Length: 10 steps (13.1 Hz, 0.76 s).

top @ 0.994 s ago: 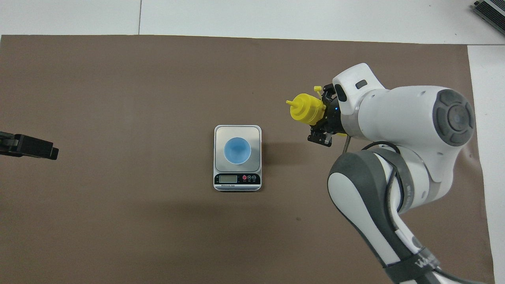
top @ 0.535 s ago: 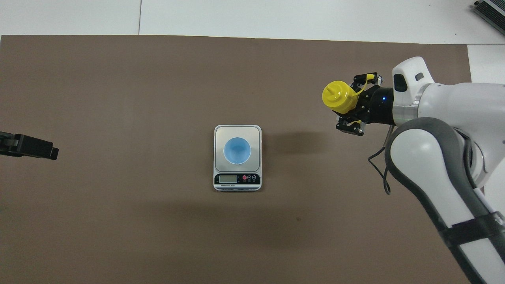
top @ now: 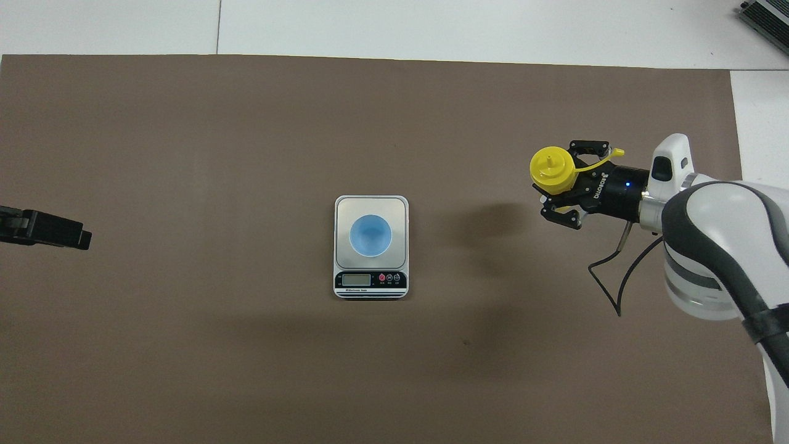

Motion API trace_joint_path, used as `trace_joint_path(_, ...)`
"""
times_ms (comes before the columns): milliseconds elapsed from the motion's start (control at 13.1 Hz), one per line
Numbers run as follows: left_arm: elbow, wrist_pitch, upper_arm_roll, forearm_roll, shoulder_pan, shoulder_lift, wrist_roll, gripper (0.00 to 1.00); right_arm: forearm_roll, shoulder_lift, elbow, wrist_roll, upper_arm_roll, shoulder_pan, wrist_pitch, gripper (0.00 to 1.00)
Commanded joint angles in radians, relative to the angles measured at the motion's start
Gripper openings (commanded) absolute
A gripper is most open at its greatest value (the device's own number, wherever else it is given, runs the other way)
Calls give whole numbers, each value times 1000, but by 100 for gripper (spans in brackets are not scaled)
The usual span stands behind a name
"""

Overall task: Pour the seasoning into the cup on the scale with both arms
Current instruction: 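Lower the bottle onto the table and open the right gripper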

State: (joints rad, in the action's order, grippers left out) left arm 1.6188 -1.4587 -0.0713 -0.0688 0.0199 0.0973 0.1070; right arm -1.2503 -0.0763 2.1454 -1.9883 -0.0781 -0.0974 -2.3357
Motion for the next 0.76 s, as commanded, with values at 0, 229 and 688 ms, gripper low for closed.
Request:
trace_joint_path(0, 35, 0, -5, -3, 12, 30, -9, 100, -176, 50, 106, -157, 14, 50, -10, 0)
trace_joint_path(229, 44, -15, -5, 53, 11, 32, -35, 100, -267, 50, 165, -276, 14, 116, 38, 0)
trace_joint_path(688, 92, -100, -13, 58, -5, 51, -145, 100, -380, 56, 218, -343, 14, 152, 62, 0)
